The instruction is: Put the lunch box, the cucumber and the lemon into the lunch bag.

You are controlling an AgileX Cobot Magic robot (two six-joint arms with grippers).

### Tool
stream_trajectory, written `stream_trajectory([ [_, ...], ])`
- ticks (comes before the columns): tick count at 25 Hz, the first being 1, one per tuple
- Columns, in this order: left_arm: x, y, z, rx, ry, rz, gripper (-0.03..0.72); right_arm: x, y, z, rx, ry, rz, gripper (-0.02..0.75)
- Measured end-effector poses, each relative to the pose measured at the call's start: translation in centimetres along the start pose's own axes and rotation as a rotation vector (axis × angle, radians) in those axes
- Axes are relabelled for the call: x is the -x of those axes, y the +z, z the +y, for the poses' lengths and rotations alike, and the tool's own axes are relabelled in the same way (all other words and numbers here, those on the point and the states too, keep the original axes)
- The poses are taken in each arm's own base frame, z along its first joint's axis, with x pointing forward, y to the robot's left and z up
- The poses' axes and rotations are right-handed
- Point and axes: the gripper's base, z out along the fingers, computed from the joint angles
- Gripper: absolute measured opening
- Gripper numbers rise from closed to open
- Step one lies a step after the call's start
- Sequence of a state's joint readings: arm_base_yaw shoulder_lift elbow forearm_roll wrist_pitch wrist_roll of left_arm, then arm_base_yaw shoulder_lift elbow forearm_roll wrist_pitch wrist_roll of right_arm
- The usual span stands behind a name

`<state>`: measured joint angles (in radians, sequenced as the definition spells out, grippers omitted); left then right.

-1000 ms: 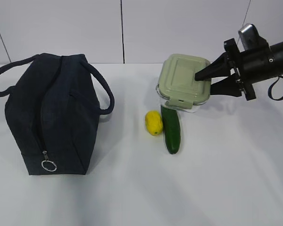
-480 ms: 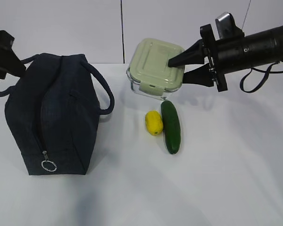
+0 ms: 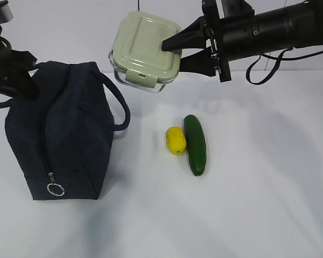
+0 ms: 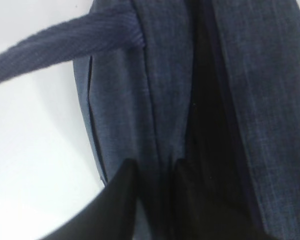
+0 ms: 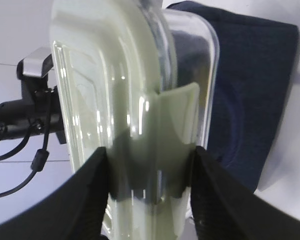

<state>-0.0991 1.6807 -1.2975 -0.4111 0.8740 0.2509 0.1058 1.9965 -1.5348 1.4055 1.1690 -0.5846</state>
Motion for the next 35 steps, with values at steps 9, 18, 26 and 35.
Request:
stream_trajectory([
  [9,0.2,0.3,-1.6,-0.192,0.006,-0.011,-0.006,0.0,0.4,0.6,0.031,0.005,-0.004,0.358],
  [18,1.0,-0.2,-3.2,-0.377,-0.034,-0.093,-0.006,-0.6,1.6,1.3,0.050,-0.002,0.024,0.358],
  [26,1.6,-0.9,-4.3,-0.517,-0.051,-0.162,-0.007,-1.1,2.0,1.0,-0.004,-0.034,0.068,0.358],
  [35,1.6,-1.4,-5.1,-0.619,-0.026,-0.166,-0.007,-1.7,1.8,-0.1,-0.116,-0.093,0.145,0.358],
])
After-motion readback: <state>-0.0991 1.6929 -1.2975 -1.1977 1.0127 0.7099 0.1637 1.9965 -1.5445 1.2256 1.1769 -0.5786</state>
